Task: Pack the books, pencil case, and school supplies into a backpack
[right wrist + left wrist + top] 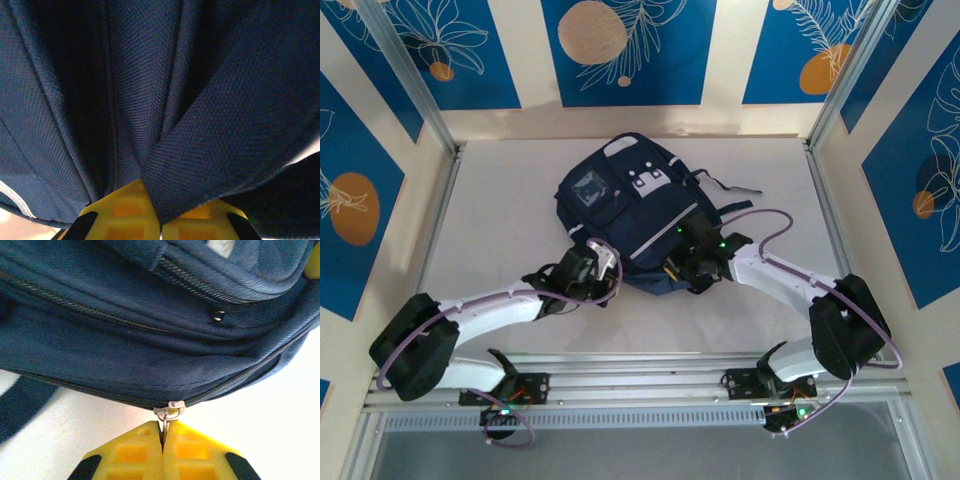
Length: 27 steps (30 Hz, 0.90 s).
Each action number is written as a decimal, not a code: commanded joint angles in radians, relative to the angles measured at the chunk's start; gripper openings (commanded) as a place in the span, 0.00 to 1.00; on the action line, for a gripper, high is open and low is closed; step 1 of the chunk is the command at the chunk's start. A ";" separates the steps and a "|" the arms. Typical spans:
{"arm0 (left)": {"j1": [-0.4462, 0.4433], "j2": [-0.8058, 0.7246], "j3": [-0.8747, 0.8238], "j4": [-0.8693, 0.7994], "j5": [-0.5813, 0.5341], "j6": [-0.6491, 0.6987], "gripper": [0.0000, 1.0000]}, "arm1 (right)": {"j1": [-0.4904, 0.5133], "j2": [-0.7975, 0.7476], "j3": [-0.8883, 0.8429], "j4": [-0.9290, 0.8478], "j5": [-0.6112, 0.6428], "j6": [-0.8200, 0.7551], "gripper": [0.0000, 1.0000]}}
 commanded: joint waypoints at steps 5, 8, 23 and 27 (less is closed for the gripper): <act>0.038 -0.001 0.010 -0.094 -0.089 -0.003 0.00 | -0.097 -0.080 -0.031 -0.052 0.082 -0.053 0.00; 0.060 0.016 0.016 -0.091 -0.094 -0.004 0.00 | -0.128 -0.097 -0.041 -0.051 0.059 -0.066 0.00; 0.170 0.166 0.090 -0.034 -0.056 -0.022 0.00 | -0.199 -0.139 -0.061 -0.049 0.006 -0.111 0.00; 0.181 0.176 0.089 -0.023 -0.033 -0.021 0.00 | -0.194 -0.138 -0.060 -0.045 -0.003 -0.118 0.00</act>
